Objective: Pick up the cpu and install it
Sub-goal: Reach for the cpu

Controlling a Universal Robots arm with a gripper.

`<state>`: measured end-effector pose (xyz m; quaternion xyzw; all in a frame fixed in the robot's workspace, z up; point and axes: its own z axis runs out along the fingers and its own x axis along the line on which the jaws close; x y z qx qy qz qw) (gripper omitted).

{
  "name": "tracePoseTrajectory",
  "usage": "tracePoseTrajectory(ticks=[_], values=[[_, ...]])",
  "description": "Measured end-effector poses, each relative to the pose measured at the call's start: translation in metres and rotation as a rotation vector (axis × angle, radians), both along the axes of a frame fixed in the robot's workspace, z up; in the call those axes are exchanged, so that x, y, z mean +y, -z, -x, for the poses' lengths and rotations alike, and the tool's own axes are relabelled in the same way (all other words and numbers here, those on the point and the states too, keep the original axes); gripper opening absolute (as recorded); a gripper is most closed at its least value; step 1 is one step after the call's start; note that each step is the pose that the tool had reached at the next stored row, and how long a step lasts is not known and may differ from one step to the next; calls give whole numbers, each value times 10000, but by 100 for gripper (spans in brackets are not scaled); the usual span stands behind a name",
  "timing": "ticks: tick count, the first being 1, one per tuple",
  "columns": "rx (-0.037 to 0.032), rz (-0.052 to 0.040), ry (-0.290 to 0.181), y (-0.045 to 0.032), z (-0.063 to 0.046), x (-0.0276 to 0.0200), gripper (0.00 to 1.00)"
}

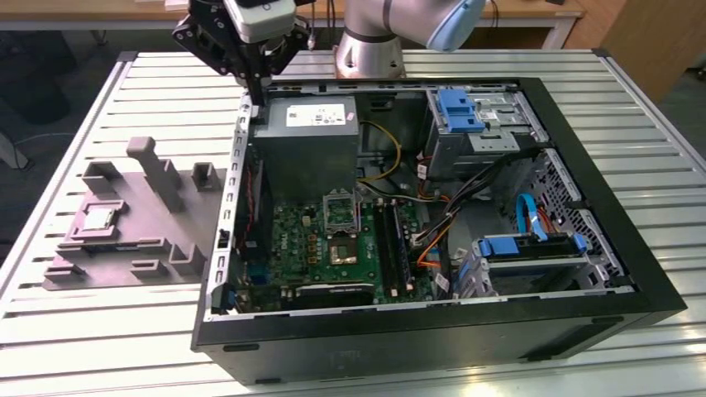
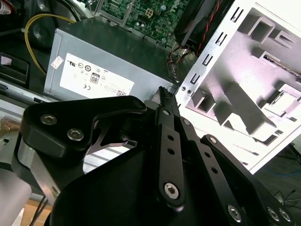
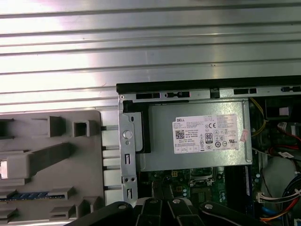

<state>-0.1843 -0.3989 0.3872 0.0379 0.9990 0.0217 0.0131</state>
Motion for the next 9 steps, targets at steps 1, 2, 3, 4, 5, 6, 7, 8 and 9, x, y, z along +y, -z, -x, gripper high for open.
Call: tracePoseTrajectory(ticks=[1, 2, 3, 4, 5, 6, 7, 8, 9], values=[[0, 0, 0, 0, 3, 0, 11], [0, 0, 0, 0, 5, 0, 11], [1, 0, 0, 1, 7, 0, 11], [0, 0, 0, 1, 10, 0, 11], [0, 0, 1, 2, 14, 0, 11], [0, 0, 1, 2, 16, 0, 11], [0, 0, 0, 2, 18, 0, 11], [0, 0, 0, 2, 21, 0, 11], [0, 1, 0, 3, 24, 0, 11]])
